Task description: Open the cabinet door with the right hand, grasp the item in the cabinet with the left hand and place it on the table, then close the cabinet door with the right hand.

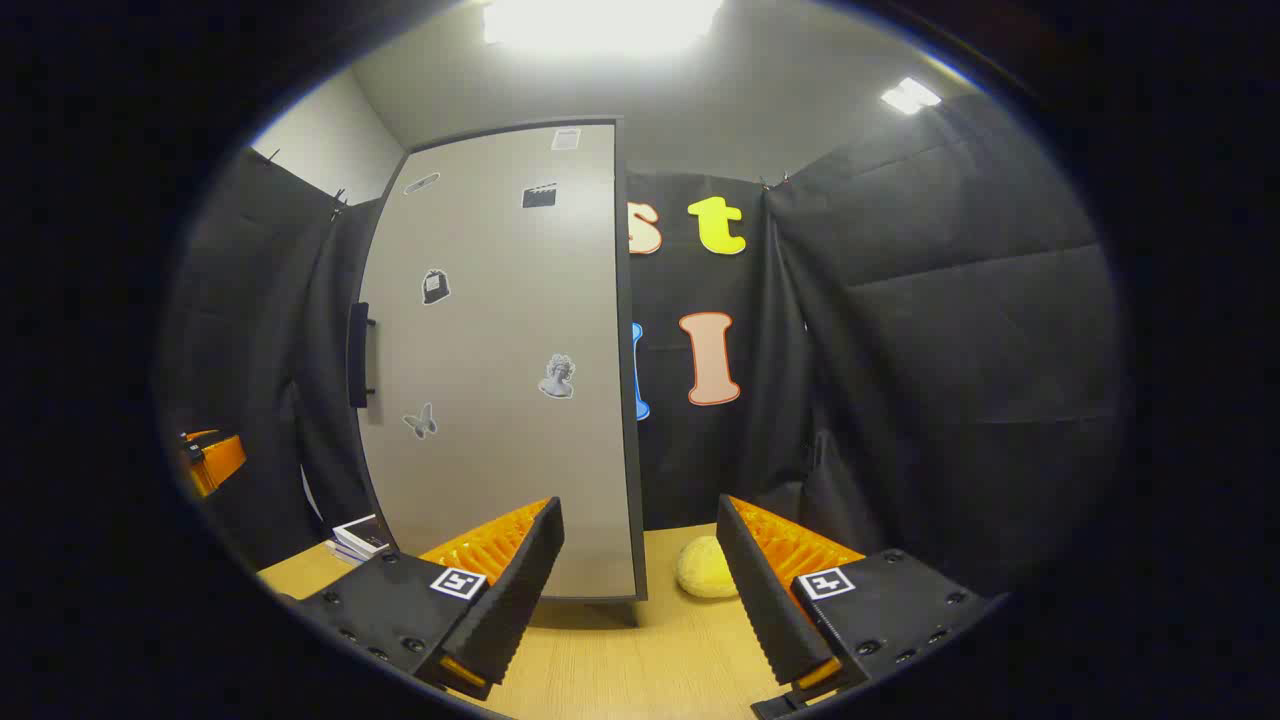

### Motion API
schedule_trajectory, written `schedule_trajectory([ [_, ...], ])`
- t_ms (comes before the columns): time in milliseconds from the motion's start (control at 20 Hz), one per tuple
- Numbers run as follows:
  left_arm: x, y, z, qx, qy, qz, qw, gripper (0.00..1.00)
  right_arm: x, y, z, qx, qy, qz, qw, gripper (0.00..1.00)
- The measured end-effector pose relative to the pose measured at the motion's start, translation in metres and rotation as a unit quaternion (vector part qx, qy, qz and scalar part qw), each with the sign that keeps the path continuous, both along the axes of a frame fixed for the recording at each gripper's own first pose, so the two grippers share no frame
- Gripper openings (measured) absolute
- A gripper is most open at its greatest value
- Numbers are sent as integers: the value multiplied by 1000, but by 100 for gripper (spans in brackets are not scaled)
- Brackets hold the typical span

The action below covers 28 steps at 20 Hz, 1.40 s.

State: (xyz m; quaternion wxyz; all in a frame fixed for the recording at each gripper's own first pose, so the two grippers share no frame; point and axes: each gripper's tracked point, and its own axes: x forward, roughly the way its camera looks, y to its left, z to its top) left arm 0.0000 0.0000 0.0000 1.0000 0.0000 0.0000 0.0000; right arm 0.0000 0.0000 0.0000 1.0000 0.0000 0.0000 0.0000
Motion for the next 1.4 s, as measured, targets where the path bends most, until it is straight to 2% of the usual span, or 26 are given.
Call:
schedule_trajectory([
  [800, 2, 5, 0, 7, 0, 8, 1000, 75, 9, 15, 8, -9, -1, 14, 1000, 97],
  [1050, -3, 13, 4, 10, 0, 24, 1000, 75, 17, 37, 22, -10, -10, 37, 999, 97],
  [1400, -17, 57, 6, 27, -12, 53, 998, 75, 30, 80, 48, -16, -25, 77, 997, 97],
])
